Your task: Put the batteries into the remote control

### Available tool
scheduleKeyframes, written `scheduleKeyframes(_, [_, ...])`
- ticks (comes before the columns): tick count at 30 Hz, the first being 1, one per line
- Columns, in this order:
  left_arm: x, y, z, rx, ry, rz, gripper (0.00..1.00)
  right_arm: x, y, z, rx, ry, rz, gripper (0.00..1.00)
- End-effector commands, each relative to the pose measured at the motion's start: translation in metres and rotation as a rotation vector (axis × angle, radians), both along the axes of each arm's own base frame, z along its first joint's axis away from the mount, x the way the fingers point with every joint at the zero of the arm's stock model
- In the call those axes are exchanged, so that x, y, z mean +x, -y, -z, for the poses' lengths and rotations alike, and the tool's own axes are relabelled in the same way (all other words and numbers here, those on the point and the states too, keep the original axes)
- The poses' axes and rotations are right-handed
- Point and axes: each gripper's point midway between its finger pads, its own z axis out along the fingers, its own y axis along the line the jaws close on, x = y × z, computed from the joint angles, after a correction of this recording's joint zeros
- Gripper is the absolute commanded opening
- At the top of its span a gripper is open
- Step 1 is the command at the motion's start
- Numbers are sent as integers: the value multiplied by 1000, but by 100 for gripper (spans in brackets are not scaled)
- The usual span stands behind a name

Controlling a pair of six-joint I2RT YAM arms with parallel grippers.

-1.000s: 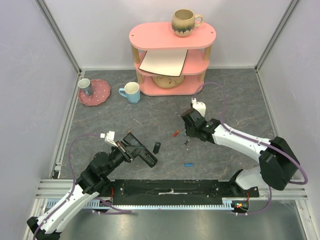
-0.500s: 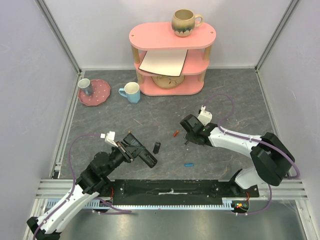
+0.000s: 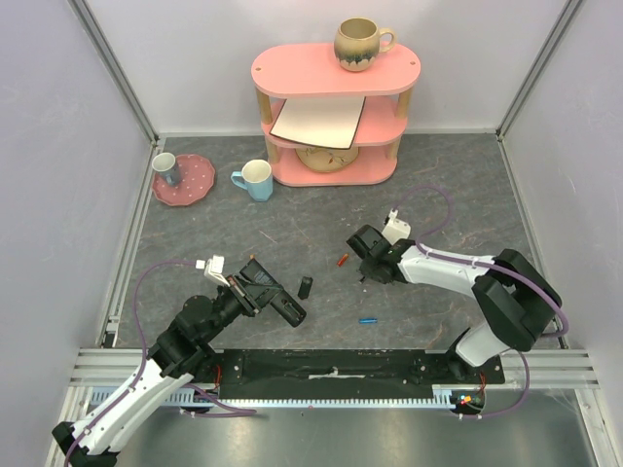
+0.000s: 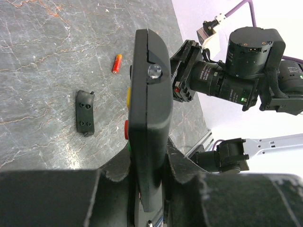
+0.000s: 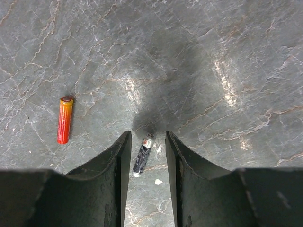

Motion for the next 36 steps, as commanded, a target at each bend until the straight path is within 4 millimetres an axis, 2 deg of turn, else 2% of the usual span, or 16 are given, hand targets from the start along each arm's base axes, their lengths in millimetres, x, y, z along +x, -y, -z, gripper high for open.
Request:
scheduleKeyframes(1, [1,2,22,-19,-18,-3,2,12,-8,-6,18,32,26,41])
scheduleKeyframes(8, [1,2,25,-18,-23,-4,2,8,-7,1,10,11,20,38])
scheduleKeyframes(19, [1,2,27,-16,-28,-4,2,1,-5,7,10,-8,10,27])
scheduleKeyframes(24, [2,2,27,-19,-28,-7,2,-1,-7,7,18,-20,-2,34])
scheduleKeyframes(29, [2,2,26,-20,-27,-10,2,-2,-8,4,24,-17,-8,35])
scheduleKeyframes(34, [2,2,25,-22,-25,-9,2,-6,-5,9,11,-30,-11,27])
scheduleKeyframes(36, [2,2,25,-21,-24,-7,2,-7,-5,11,9,-33,-13,18])
